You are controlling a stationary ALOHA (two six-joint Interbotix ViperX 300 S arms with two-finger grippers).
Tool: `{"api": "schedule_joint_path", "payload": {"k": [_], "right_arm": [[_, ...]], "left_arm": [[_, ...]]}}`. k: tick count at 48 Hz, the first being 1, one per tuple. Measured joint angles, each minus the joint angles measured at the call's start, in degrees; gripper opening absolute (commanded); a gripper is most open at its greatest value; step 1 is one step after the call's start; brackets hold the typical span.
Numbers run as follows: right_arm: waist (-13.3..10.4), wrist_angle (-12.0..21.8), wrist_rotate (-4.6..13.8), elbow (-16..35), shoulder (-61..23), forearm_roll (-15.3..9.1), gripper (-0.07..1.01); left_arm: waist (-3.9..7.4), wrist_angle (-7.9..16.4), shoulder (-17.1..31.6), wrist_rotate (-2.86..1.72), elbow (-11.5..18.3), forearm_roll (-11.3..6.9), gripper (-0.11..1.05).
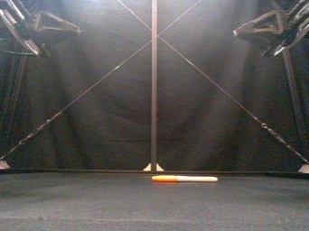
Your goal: Uncap the pen
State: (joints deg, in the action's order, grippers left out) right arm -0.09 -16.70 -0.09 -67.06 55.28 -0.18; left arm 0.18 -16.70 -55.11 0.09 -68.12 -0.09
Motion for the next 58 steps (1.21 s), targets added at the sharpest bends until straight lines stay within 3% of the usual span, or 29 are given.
{"api": "schedule_joint_path", "payload": {"k": [9, 14, 21, 28, 33, 41, 52, 58], "right_arm": [[-2.9, 0.0, 0.09, 0.0, -4.66, -1.49, -0.01], [-6.94, 0.0, 0.09, 0.09, -10.37, -2.37, -0.01], [-12.22, 0.0, 0.18, 1.67, -19.6, -3.08, 0.0], [-14.77, 0.0, 0.0, 4.31, -27.95, -5.27, 0.03], [-15.29, 0.09, 0.35, 6.77, -34.45, -6.68, 0.08], [-16.17, 2.2, 0.53, 11.34, -44.21, -6.86, 0.26], [-16.44, 8.35, 0.62, 16.79, -55.02, -6.94, 0.56], [-16.87, 9.58, 0.62, 18.19, -57.39, -5.71, 0.73]], "left_arm": [[0.0, -0.26, 1.85, -0.09, -0.62, -0.18, -0.02], [0.0, -0.53, 4.83, 0.26, -0.53, -0.18, -0.02], [0.09, -0.62, 11.25, 0.26, 0.18, 0.62, -0.02], [0.26, -0.62, 17.14, 0.18, 1.49, 2.46, -0.02], [0.62, -0.62, 19.51, 0.26, 2.2, 3.69, -0.02], [0.88, -0.62, 22.15, 0.26, 3.16, 4.48, 0.03], [0.88, -0.62, 24.61, 0.26, 3.52, 4.57, 0.23], [0.88, -0.62, 25.84, 0.26, 3.69, 4.57, 0.33]]}}
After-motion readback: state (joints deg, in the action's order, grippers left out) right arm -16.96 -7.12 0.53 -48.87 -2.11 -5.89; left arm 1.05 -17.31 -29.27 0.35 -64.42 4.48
